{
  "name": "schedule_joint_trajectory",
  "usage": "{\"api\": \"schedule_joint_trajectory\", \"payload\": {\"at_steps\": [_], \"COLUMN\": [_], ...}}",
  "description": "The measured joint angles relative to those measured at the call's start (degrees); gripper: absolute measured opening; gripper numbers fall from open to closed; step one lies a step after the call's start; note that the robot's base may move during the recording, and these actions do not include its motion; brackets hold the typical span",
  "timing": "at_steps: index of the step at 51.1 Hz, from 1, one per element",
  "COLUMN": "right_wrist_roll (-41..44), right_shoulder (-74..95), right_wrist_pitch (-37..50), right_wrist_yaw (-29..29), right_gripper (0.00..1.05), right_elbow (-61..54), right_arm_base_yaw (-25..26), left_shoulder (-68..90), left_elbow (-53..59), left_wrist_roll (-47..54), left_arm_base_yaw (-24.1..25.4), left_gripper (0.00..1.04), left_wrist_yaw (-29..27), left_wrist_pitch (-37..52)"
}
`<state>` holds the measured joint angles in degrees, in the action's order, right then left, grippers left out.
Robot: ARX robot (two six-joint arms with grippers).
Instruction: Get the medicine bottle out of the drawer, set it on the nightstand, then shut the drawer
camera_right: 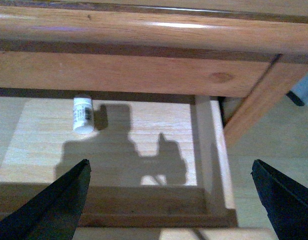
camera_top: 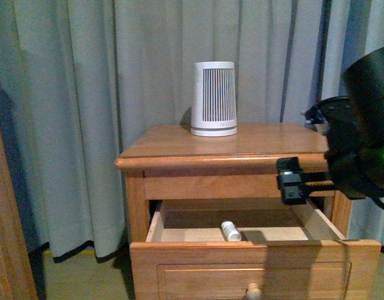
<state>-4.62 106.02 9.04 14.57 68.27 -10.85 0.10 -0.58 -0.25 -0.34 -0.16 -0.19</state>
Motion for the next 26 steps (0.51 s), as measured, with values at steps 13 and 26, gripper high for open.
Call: {"api": "schedule_joint_trajectory", "payload": {"at_steps": [13, 26], "right_wrist_roll": [-2.99, -9.05], "right_shoulder": [18.03, 23.93], "right_wrist_pitch": [-4.39, -8.68], "right_wrist_yaw": [0.92, 3.54], "right_gripper": [0.98, 0.98], "right_elbow": [16.55, 19.19], "right_arm_base_yaw": [-4.83, -5.73], "left_shoulder": [0.0, 0.0], "left_elbow": [0.0, 0.0], "left_wrist_roll": [0.0, 0.0], "left_arm_base_yaw": [0.0, 0.0], "left_gripper": [0.98, 0.98], "left_wrist_yaw": [0.02, 0.02], "left_wrist_pitch": [0.0, 0.0]}}
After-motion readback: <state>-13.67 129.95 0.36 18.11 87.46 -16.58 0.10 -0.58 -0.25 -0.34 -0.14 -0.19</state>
